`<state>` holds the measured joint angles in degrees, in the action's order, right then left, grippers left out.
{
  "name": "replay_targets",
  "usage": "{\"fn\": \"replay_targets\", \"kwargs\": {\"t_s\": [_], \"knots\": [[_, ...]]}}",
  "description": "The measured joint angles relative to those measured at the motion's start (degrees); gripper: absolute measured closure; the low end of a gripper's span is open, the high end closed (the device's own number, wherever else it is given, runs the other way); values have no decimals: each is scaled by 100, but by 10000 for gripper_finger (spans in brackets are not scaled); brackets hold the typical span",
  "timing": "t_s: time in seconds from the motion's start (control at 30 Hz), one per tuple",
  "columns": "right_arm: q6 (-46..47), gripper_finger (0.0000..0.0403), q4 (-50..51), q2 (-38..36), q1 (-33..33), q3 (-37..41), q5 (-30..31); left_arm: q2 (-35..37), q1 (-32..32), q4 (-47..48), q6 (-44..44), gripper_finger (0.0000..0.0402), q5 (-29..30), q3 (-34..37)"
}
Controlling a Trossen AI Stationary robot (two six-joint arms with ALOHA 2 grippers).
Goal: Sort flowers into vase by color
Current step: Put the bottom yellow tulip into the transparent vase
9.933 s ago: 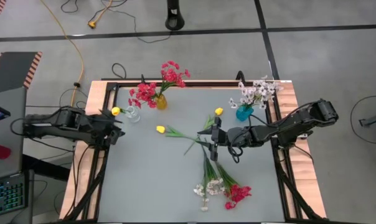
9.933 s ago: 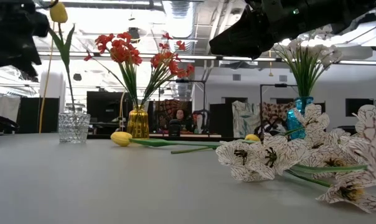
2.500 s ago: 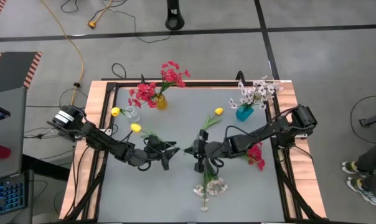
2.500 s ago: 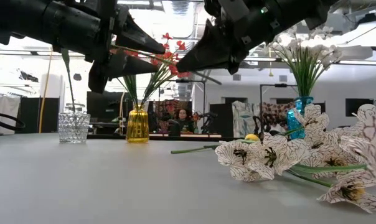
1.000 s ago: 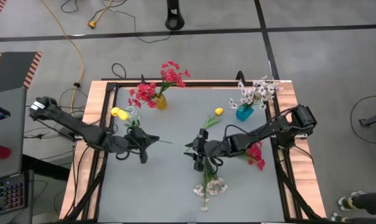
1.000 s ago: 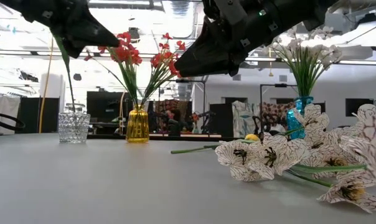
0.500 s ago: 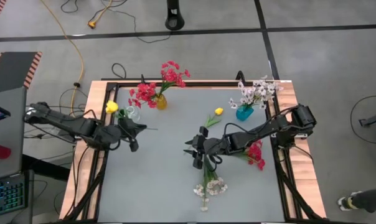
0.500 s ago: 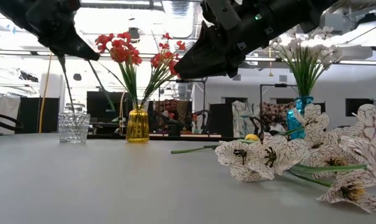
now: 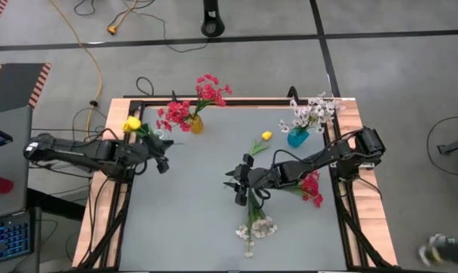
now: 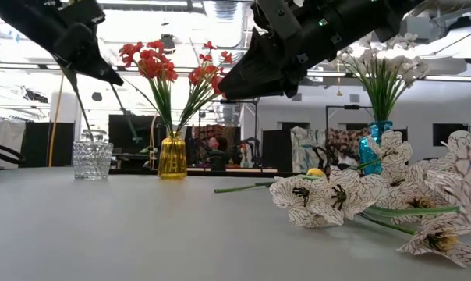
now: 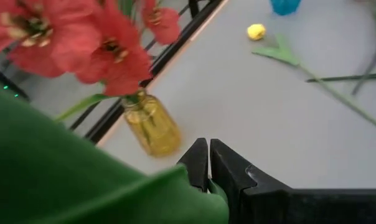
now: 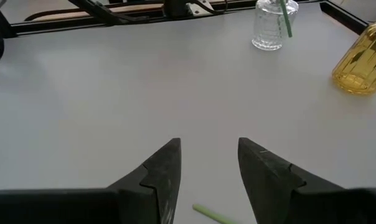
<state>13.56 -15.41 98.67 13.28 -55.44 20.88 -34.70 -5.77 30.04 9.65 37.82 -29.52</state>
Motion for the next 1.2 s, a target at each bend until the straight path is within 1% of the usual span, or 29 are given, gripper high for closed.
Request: {"fn": "replay_targets", "kwargs": {"t_s": [0.13, 0.3, 0.57, 0.8, 1.03, 1.2], "knots": [[0, 219, 19, 0, 0, 0, 0, -3, 203, 380, 61, 401, -66, -159], [0, 219, 23, 0, 0, 0, -2, -2, 374, 565, 47, 401, -206, -409], [0, 219, 38, 0, 0, 0, 0, -20, 609, 927, 39, 401, -201, -751], [0, 219, 38, 0, 0, 0, 0, -22, 833, 1018, -80, 401, -153, -756], [0, 219, 38, 0, 0, 0, -1, -15, 1020, 1144, 357, 401, -103, -756], [0, 219, 38, 0, 0, 0, -2, -15, 1135, 1209, 459, 401, -103, -757]]}}
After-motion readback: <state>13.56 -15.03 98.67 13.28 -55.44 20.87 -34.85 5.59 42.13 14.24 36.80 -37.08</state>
